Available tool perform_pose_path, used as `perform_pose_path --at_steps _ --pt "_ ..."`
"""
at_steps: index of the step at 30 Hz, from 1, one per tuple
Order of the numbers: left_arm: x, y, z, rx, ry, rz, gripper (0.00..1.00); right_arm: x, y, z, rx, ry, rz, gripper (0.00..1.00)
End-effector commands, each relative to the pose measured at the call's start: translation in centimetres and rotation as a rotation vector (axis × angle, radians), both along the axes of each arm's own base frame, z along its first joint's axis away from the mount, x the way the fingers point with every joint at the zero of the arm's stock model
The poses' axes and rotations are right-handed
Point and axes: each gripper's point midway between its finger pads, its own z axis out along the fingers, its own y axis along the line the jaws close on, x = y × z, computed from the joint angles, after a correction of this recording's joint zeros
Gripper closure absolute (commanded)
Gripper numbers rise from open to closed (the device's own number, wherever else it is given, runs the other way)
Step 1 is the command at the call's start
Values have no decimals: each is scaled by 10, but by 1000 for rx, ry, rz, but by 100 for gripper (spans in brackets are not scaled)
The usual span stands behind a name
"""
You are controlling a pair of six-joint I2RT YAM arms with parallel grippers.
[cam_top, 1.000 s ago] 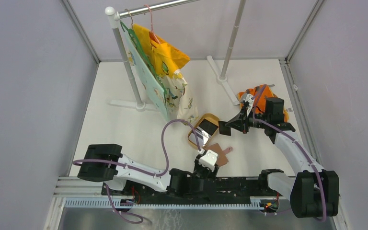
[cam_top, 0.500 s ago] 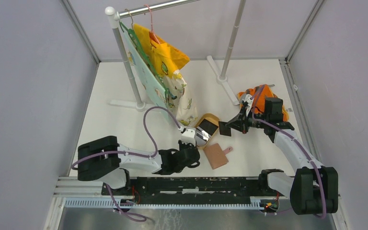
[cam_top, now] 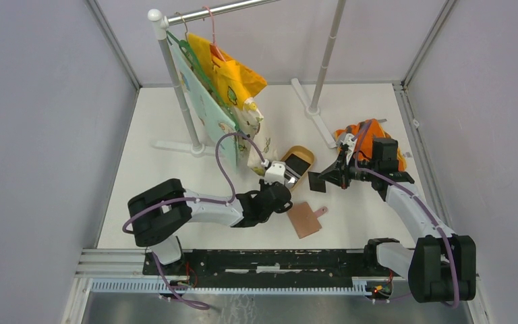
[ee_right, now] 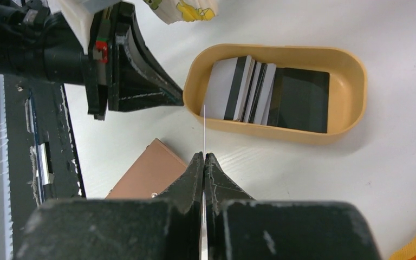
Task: Put the credit cards into the card holder
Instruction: Move the storage box to the center of the board, then open the card holder at the center of the board.
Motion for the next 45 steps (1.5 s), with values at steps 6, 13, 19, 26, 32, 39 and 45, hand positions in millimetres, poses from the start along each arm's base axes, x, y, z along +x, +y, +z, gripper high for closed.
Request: perform_pose_path --at_steps 6,13,19,26,32,39,45 --pt "-40 -23 50 -42 -104 -225 66 9 -2 16 -21 -84 -7 100" --pt "-102 -52 65 30 -92 -379 18 10 -3 15 -29 -84 -14 100" --pt "-107 -54 49 274 -95 -354 21 13 -6 15 -35 -88 -28 100" --pt "-105 -66 38 550 -191 -310 29 15 -9 12 -41 -79 -41 100" --pt "-109 -88 26 580 -201 -427 30 17 -10 9 -46 -70 -48 100" --pt "-110 -100 8 563 -146 -513 31 18 -12 9 -47 -70 -54 100" --pt "-102 -100 -3 533 -103 -537 34 17 -11 10 -43 -71 -51 100"
